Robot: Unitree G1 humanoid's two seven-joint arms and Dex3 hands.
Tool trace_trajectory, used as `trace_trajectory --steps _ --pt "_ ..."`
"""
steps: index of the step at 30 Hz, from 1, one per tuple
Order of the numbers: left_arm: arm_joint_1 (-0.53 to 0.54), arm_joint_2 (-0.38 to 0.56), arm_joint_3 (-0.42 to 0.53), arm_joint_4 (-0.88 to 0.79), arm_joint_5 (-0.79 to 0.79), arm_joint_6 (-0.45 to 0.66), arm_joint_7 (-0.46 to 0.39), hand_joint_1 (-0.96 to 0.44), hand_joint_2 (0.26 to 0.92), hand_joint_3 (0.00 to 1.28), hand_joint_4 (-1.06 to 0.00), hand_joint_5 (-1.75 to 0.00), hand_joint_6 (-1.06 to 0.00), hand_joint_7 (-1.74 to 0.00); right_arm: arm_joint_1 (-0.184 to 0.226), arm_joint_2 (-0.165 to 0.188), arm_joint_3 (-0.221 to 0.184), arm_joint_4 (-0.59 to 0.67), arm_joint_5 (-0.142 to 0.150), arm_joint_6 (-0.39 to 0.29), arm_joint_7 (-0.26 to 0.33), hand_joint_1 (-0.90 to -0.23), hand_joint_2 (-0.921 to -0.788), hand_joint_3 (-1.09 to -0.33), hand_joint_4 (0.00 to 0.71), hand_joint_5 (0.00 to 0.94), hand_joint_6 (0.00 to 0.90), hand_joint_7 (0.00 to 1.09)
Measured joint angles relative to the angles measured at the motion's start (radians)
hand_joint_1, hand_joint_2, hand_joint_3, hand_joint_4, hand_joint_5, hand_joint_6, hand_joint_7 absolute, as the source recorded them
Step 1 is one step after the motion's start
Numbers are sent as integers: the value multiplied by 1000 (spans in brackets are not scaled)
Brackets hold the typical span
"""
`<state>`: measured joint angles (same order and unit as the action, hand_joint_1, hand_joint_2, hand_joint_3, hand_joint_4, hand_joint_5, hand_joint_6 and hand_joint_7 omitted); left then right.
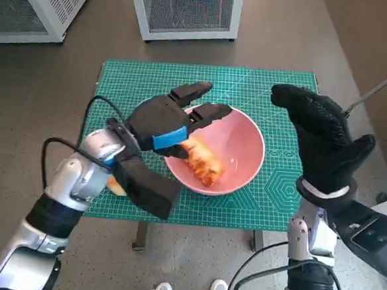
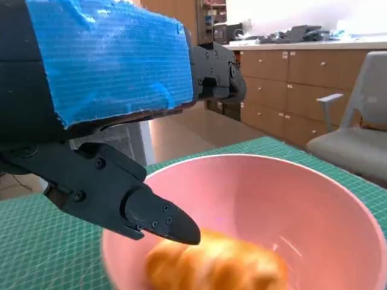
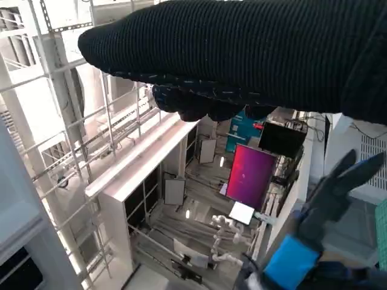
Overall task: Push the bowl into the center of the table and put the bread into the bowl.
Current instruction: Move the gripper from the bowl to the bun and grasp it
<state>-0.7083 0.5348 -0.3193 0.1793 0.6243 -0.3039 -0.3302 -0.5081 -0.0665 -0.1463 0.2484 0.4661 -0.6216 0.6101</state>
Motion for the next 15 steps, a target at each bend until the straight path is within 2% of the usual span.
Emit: trace_trajectory --steps 10,15 --pt "116 93 140 -189 -125 63 -105 -483 805 1 1 1 -123 -207 1 5 2 27 2 -10 6 -445 -921 -407 276 1 135 499" --pt "194 132 216 -301 -193 133 -166 -371 767 1 -13 -6 -148 -206 5 3 1 20 9 -7 12 -439 -921 -407 276 1 138 505"
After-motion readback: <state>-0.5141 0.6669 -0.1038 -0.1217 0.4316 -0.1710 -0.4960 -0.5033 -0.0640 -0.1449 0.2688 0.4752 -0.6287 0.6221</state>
